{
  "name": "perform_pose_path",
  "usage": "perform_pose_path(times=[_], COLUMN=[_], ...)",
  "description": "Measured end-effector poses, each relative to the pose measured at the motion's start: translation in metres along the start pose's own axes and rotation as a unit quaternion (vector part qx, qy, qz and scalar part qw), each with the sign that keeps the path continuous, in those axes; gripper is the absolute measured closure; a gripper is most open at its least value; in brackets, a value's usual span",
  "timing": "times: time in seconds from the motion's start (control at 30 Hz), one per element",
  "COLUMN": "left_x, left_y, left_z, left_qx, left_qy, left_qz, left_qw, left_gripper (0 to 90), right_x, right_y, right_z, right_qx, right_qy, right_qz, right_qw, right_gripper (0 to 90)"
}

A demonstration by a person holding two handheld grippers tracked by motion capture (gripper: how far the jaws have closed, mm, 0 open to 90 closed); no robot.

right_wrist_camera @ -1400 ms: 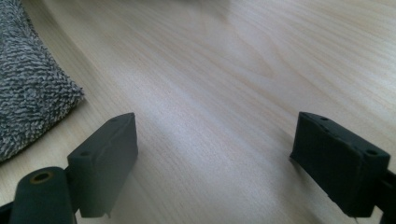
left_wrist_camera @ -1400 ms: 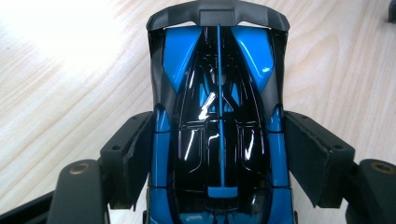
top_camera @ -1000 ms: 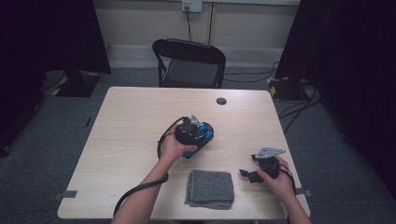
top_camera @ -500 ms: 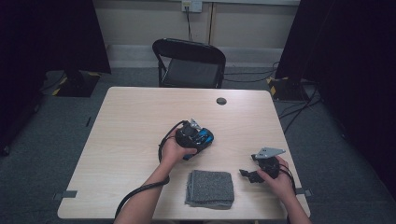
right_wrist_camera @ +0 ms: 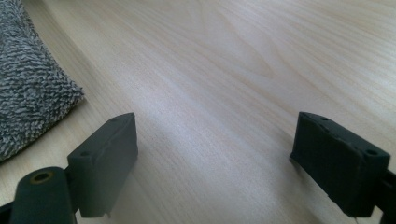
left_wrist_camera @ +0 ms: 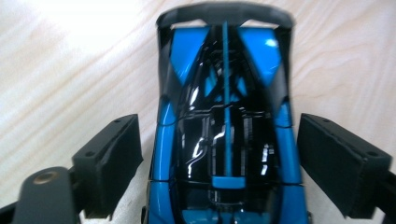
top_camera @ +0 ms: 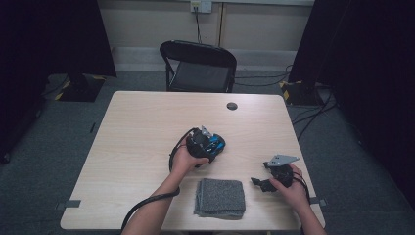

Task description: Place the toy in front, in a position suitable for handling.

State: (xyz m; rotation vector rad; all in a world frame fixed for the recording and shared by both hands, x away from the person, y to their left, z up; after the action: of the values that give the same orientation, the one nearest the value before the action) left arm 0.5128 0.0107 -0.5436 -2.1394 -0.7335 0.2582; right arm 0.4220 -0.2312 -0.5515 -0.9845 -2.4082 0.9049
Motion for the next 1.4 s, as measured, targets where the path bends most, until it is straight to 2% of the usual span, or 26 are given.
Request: perform_pose_path(times=[0.07, 0.23, 0.27, 0.3, 0.33, 0.5, 0.57, 0.77, 1.0, 1.17, 1.4], left_x=[0.0, -0.004, -0.006, -0.006, -0.006, -0.007, -0.005, 0.001, 0.008, 0.013, 0.022], left_y=[0.003, 0.007, 0.008, 0.006, 0.006, 0.003, -0.003, -0.025, -0.047, -0.064, -0.084], left_z=[0.001, 0.0, -0.001, -0.002, -0.002, -0.002, -0.005, -0.017, -0.027, -0.033, -0.037], left_qx=[-0.002, -0.019, -0.029, -0.037, -0.034, -0.024, -0.031, -0.031, -0.051, -0.07, -0.095], left_qy=[-0.01, -0.009, -0.01, -0.001, -0.005, 0.0, 0.003, 0.019, 0.009, 0.01, 0.0], left_qz=[0.005, 0.002, 0.003, -0.001, -0.001, -0.005, -0.007, -0.008, -0.006, -0.011, -0.02], left_qw=[0.9999, 0.9998, 0.9995, 0.9993, 0.9994, 0.9997, 0.9995, 0.9993, 0.9986, 0.9974, 0.9953], left_gripper=[15.9, 14.2, 15.6, 22.4, 25.6, 25.9, 26.2, 27.2, 27.5, 27.6, 27.5], right_x=[0.0, 0.0, 0.0, 0.0, 0.0, 0.0, 0.0, 0.0, 0.0, 0.0, 0.0], right_y=[0.0, 0.0, 0.0, 0.0, 0.0, 0.0, 0.0, 0.0, 0.0, 0.0, 0.0], right_z=[0.0, 0.0, 0.0, 0.0, 0.0, 0.0, 0.0, 0.0, 0.0, 0.0, 0.0], right_qx=[0.0, 0.0, 0.0, 0.001, 0.0, 0.0, 0.0, 0.0, 0.0, 0.001, 0.001], right_qy=[0.0, 0.0, 0.0, 0.001, 0.0, 0.0, 0.0, 0.0, 0.0, 0.0, 0.0], right_qz=[0.0, 0.0, 0.0, 0.0, 0.0, 0.0, 0.0, 0.0, 0.0, -0.001, -0.001], right_qw=[1.0, 1.0, 1.0, 1.0, 1.0, 1.0, 1.0, 1.0, 1.0, 1.0, 1.0], right_gripper=[13.7, 13.7, 13.7, 13.7, 13.7, 13.7, 13.6, 13.7, 13.7, 13.7, 13.7])
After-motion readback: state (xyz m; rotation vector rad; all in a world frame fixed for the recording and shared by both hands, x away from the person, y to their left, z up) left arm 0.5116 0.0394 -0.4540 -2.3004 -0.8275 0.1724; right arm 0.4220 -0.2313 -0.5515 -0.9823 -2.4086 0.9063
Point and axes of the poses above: each handheld gripper's, and its own axes: y roughly forward along the jaws, z roughly out of its underside, x roughly to its left, the point moved 7 cm from there along y, roughly forward along the jaws, and after that the axes turned 7 degrees about y, right-handed, at the moved point
